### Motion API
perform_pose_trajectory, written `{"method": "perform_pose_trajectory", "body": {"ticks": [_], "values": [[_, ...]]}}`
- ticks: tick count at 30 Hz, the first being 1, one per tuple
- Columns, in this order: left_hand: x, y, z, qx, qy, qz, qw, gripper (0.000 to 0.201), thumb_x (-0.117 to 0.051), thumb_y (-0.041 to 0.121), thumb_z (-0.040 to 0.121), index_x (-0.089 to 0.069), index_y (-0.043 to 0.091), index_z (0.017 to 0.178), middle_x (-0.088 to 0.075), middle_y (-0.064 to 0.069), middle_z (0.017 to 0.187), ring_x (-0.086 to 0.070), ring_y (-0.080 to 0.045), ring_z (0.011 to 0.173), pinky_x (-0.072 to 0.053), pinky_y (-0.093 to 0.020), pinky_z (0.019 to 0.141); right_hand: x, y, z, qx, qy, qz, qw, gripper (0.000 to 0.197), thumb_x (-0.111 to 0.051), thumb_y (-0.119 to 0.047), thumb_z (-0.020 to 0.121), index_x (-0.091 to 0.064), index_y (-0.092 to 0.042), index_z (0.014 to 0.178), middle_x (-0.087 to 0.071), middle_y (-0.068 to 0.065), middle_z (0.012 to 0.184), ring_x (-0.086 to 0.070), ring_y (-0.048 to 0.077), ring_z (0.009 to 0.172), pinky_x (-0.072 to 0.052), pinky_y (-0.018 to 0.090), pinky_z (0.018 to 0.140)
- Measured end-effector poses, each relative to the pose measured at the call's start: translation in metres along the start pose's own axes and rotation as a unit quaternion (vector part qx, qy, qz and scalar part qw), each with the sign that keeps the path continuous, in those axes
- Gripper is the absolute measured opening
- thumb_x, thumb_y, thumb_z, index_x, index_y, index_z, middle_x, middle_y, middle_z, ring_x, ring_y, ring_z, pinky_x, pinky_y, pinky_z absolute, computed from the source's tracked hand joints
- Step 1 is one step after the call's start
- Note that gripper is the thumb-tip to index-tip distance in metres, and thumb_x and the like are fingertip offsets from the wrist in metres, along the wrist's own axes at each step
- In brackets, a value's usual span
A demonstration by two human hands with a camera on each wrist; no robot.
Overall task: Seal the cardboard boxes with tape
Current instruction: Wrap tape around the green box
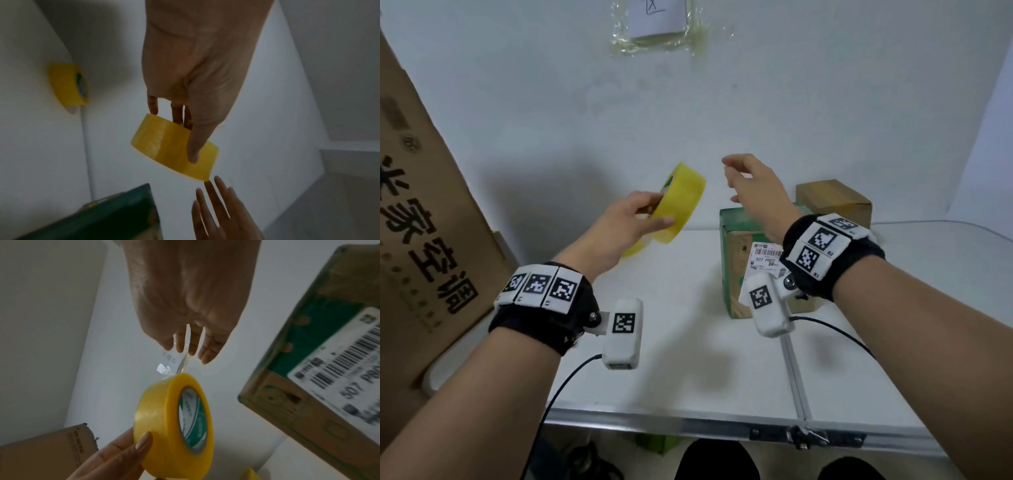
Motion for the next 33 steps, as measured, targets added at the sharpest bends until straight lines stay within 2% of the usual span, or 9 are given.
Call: {"method": "perform_pose_trajectory", "body": {"ticks": [2, 7, 10, 12, 15, 19, 23, 29, 33], "values": [[-0.009, 0.018, -0.004, -0.021, -0.018, 0.002, 1.000, 0.044, -0.078, 0.028, 0.077, -0.066, 0.024, 0.119, -0.059, -0.011, 0.121, -0.059, -0.012, 0.101, -0.042, -0.020, 0.080, 0.004, -0.013, 0.002, 0.006, -0.013, 0.003, 1.000, 0.036, -0.043, -0.036, 0.103, -0.055, -0.021, 0.132, -0.055, -0.004, 0.127, -0.053, 0.016, 0.118, -0.044, 0.043, 0.106], [-0.033, 0.050, -0.003, -0.063, -0.004, 0.018, 0.998, 0.033, -0.072, 0.016, 0.085, -0.066, 0.023, 0.117, -0.056, 0.005, 0.104, -0.055, 0.002, 0.086, -0.038, -0.002, 0.062, 0.010, -0.028, -0.004, -0.001, -0.050, 0.036, 0.998, 0.047, -0.036, -0.048, 0.103, -0.054, -0.020, 0.137, -0.057, -0.003, 0.133, -0.056, 0.015, 0.118, -0.051, 0.043, 0.099], [-0.042, 0.063, 0.000, -0.061, 0.013, 0.012, 0.998, 0.032, -0.075, 0.018, 0.083, -0.068, 0.024, 0.114, -0.058, 0.008, 0.103, -0.057, -0.005, 0.098, -0.041, -0.010, 0.080, 0.019, -0.031, -0.007, 0.048, -0.011, -0.004, 0.999, 0.046, -0.039, -0.047, 0.101, -0.057, -0.021, 0.134, -0.059, -0.003, 0.134, -0.055, 0.016, 0.122, -0.047, 0.043, 0.103], [-0.048, 0.069, 0.004, -0.054, 0.035, -0.007, 0.998, 0.035, -0.077, 0.020, 0.081, -0.069, 0.022, 0.115, -0.064, 0.000, 0.108, -0.060, -0.013, 0.102, -0.046, -0.021, 0.089, 0.026, -0.032, -0.012, 0.079, 0.013, -0.014, 0.997, 0.037, -0.044, -0.040, 0.102, -0.061, -0.021, 0.129, -0.061, -0.004, 0.129, -0.058, 0.014, 0.117, -0.048, 0.042, 0.101], [-0.056, 0.078, 0.008, -0.042, 0.056, -0.037, 0.997, 0.034, -0.076, 0.022, 0.082, -0.069, 0.018, 0.115, -0.070, -0.007, 0.107, -0.064, -0.015, 0.094, -0.049, -0.028, 0.089, 0.033, -0.035, -0.021, 0.126, 0.020, -0.021, 0.992, 0.026, -0.053, -0.026, 0.100, -0.067, -0.019, 0.121, -0.062, -0.006, 0.125, -0.061, 0.014, 0.109, -0.051, 0.038, 0.096], [-0.064, 0.083, 0.008, -0.038, 0.072, -0.054, 0.995, 0.034, -0.076, 0.024, 0.082, -0.070, 0.017, 0.115, -0.072, -0.007, 0.106, -0.065, -0.016, 0.093, -0.050, -0.032, 0.089, 0.036, -0.034, -0.029, 0.151, 0.020, -0.055, 0.987, 0.019, -0.062, -0.021, 0.094, -0.072, -0.021, 0.111, -0.056, -0.006, 0.132, -0.058, 0.012, 0.111, -0.041, 0.006, 0.084], [-0.071, 0.088, 0.005, -0.049, 0.078, -0.062, 0.994, 0.033, -0.077, 0.027, 0.081, -0.071, 0.018, 0.112, -0.072, -0.009, 0.106, -0.065, -0.015, 0.091, -0.051, -0.033, 0.090, 0.040, -0.034, -0.034, 0.152, 0.031, -0.068, 0.986, 0.010, -0.068, -0.023, 0.090, -0.073, -0.022, 0.098, -0.053, -0.005, 0.138, -0.052, 0.005, 0.120, -0.038, 0.003, 0.080], [-0.074, 0.095, 0.003, -0.055, 0.080, -0.066, 0.993, 0.028, -0.076, 0.028, 0.082, -0.073, 0.020, 0.108, -0.074, -0.002, 0.101, -0.066, -0.013, 0.091, -0.051, -0.031, 0.091, 0.051, -0.034, -0.034, 0.132, 0.042, -0.009, 0.990, 0.006, -0.071, -0.022, 0.088, -0.069, -0.017, 0.092, -0.052, -0.003, 0.124, -0.062, 0.013, 0.104, -0.046, 0.012, 0.087], [-0.077, 0.101, 0.003, -0.050, 0.084, -0.096, 0.990, 0.017, -0.074, 0.028, 0.084, -0.073, 0.023, 0.101, -0.075, 0.004, 0.095, -0.068, -0.011, 0.088, -0.052, -0.029, 0.087, 0.054, -0.033, -0.037, 0.093, 0.018, 0.005, 0.996, 0.037, -0.068, -0.032, 0.091, -0.057, -0.029, 0.126, -0.043, -0.002, 0.131, -0.063, 0.008, 0.102, -0.053, 0.021, 0.090]]}}
Point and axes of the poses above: each hand's wrist, its own z-axis towards the middle knuckle, its own x-axis out of the back of the hand, y = z × x, the point moved 2 cm from there along z, towards the middle knuckle
